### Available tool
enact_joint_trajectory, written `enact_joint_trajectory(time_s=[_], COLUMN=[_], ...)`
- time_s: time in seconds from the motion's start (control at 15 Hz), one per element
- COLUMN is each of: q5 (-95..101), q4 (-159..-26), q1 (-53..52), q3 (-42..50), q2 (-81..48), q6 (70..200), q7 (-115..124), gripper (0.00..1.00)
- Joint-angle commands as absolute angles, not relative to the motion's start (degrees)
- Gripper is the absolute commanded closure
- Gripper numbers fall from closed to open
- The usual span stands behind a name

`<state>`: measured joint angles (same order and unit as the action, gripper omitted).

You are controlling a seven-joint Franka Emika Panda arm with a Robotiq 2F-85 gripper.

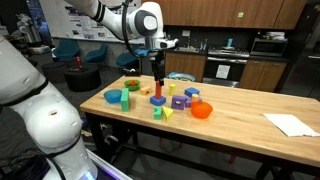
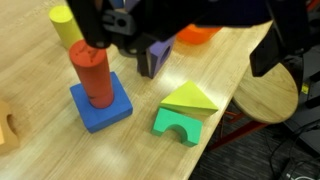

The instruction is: Move the purple block on the left backwards and move the red and blue stacked blocks to the right then place the yellow cylinder in the purple block on the left.

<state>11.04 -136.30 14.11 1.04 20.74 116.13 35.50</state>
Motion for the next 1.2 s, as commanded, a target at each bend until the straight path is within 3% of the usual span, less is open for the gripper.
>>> enact_joint_trajectory(time_s=[0.0,1.13], q5=[3.4,-11.8], q4=[-129.7,-125.3], q1=[13.0,14.1], q3=[4.2,12.0], q2=[15.7,-0.4], q6=[111.8,124.1], q7=[32.6,38.4], gripper=[0.0,0.0])
